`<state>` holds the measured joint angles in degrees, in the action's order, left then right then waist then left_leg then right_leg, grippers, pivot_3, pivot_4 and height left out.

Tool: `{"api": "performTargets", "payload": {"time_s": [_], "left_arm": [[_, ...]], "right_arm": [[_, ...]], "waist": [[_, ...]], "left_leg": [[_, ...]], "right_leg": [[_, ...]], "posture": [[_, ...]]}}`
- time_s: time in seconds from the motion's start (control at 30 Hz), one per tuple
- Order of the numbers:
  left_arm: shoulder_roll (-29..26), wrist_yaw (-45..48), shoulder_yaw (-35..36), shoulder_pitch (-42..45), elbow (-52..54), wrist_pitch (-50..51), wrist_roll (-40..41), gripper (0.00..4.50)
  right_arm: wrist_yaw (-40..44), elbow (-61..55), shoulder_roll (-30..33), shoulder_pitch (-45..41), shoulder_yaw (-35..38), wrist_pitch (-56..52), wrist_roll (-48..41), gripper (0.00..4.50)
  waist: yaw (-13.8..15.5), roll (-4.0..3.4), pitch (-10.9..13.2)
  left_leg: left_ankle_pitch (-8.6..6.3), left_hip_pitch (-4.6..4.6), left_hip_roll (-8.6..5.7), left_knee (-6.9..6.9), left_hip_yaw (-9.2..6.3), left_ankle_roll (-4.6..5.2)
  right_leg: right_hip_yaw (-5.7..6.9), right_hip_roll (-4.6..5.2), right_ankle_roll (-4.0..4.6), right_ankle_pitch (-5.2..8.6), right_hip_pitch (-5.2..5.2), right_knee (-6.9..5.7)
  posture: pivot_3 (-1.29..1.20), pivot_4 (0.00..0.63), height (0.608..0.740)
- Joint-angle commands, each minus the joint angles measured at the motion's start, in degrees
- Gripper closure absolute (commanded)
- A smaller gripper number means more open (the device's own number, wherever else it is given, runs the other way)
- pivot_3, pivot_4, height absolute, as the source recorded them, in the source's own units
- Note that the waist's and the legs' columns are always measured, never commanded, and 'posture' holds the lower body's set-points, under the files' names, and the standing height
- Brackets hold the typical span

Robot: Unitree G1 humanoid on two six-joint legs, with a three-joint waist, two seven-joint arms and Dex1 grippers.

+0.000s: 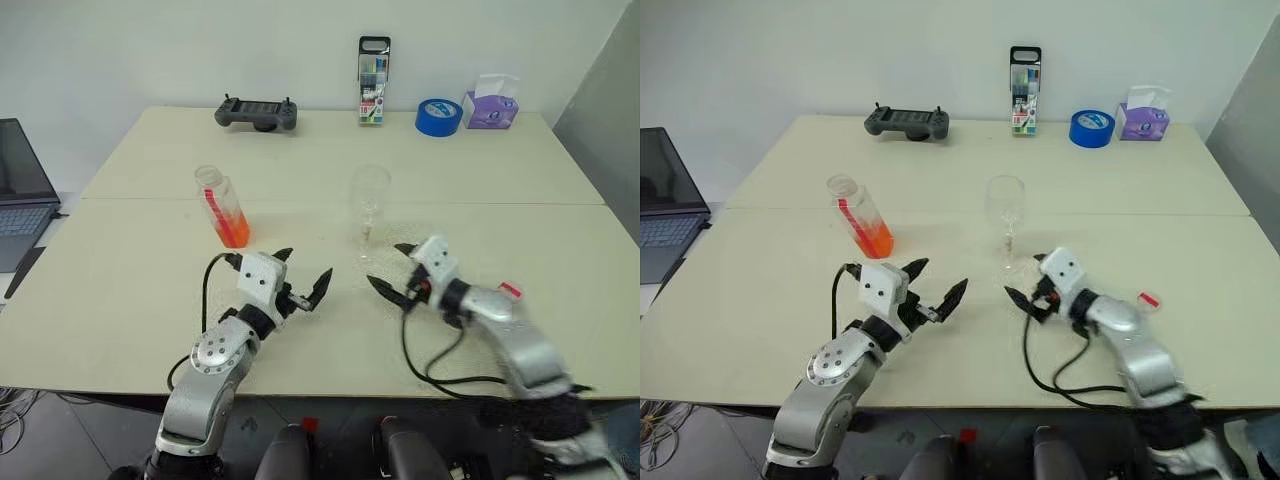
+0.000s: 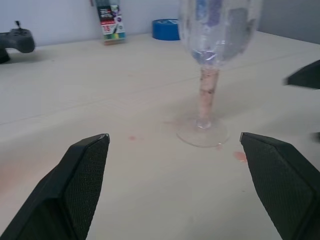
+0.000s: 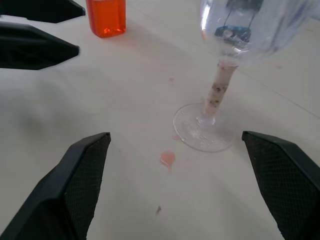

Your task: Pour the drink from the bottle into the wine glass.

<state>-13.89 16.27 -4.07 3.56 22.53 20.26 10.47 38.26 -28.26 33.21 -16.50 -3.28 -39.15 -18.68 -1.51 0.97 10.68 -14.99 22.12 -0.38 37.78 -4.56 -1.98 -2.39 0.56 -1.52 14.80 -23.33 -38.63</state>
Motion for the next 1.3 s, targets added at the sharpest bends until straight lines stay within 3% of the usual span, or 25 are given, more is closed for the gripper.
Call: {"api": "performTargets", "payload": {"time_s": [0.03, 0.2, 0.4, 0.73, 1.3], "left_arm": [[0.9, -3.5, 2.7, 3.1, -1.3, -2.4, -2.2, 0.0], [-0.6, -7.2, 9.3, 7.4, -6.7, -4.2, -3.2, 0.0], [-1.4, -9.5, 14.7, 8.2, -7.9, -5.7, -3.1, 0.0], [-1.3, -9.8, 17.0, 9.7, -8.5, -3.8, -1.1, 0.0], [-3.5, -8.5, 16.8, 27.6, -36.0, -15.4, -3.7, 0.0]], "right_arm": [[4.7, -9.5, 7.5, -6.9, 8.6, -13.2, -12.4, 0.02], [8.8, -7.0, 15.0, -24.3, 13.6, -24.2, -26.6, 0.02], [12.0, -1.1, 16.3, -35.6, 10.1, -23.2, -29.0, 0.02], [19.4, 4.0, 20.6, -36.5, 2.8, -15.0, -22.5, 0.02], [18.7, 1.9, 20.3, -36.1, 3.3, -15.8, -24.2, 0.02]], "waist": [[-0.2, 0.06, 0.0], [-0.3, 0.04, 0.1], [0.0, 0.07, 0.1], [0.2, 0.08, 0.1], [0.8, 0.08, 0.1]], "left_leg": [[-0.01, -0.03, 0.02, 0.0, 0.02, 0.01], [-0.04, -0.07, 0.0, -0.06, 0.21, 0.08], [-0.12, 0.19, 0.09, -0.07, 0.11, 0.21], [-0.12, 0.58, -0.23, 0.09, 0.14, 0.21], [-0.11, 0.65, -0.21, 0.1, 0.07, 0.21]], "right_leg": [[0.05, -0.09, 0.0, 0.0, 0.03, 0.02], [0.14, -0.41, 0.01, 0.0, 0.04, 0.08], [0.14, -0.26, 0.1, -0.04, -0.01, 0.27], [0.18, 0.39, -0.07, -0.41, -0.05, 0.9], [0.28, 0.38, -0.07, -0.43, -0.16, 0.79]], "posture": [[0.0, 0.15, 0.74], [0.0, 0.15, 0.74], [0.0, 0.15, 0.74], [0.0, 0.15, 0.74], [0.0, 0.15, 0.74]]}}
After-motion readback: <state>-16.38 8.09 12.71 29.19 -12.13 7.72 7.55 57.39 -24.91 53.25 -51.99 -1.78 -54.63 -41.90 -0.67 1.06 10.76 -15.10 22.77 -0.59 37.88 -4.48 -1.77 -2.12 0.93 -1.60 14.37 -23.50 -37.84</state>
